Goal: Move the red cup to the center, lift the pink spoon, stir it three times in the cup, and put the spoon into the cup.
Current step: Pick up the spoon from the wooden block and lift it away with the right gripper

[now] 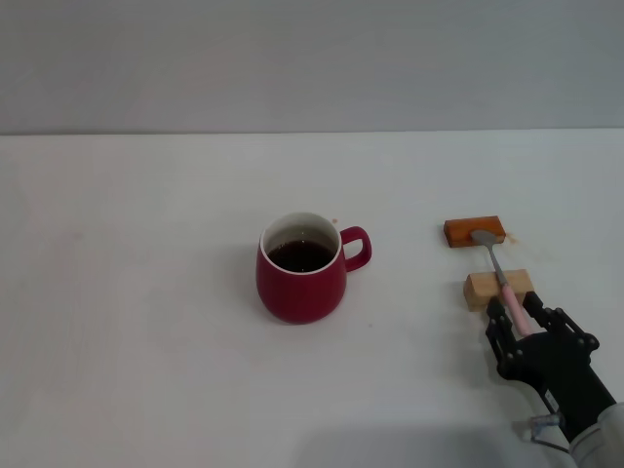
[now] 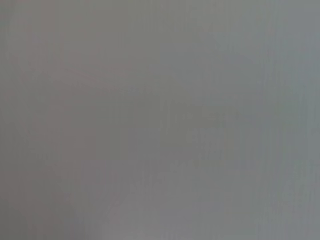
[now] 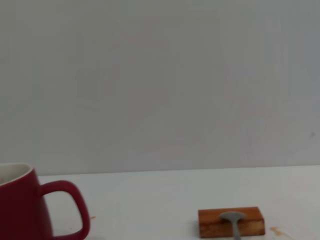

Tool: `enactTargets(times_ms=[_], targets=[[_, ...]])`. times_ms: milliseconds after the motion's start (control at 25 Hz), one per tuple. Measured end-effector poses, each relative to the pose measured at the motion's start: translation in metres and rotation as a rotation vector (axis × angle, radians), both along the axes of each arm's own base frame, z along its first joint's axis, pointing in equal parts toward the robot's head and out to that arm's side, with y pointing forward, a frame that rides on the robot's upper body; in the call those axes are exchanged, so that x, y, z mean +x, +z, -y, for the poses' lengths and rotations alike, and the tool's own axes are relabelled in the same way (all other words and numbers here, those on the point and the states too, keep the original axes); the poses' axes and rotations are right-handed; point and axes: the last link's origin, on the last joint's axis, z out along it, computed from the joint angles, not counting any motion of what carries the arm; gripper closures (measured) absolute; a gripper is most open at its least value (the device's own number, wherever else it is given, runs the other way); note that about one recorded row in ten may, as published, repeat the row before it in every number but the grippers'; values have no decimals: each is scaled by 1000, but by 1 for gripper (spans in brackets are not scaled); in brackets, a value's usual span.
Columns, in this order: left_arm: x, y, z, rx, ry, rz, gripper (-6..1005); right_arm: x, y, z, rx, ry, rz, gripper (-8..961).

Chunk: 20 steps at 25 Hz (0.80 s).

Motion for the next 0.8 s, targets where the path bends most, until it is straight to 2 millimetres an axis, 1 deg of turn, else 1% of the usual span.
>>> enactTargets(times_ms=[600, 680, 800], targets=[[-1, 0, 3, 5, 4, 0, 153, 1, 0, -2, -2, -12, 2, 540], [-1, 0, 3, 4, 3, 0, 153, 1, -1, -1, -8, -16, 1, 585], [-1, 0, 3, 3, 2, -1, 153, 1, -3, -1, -14, -19, -1, 593]])
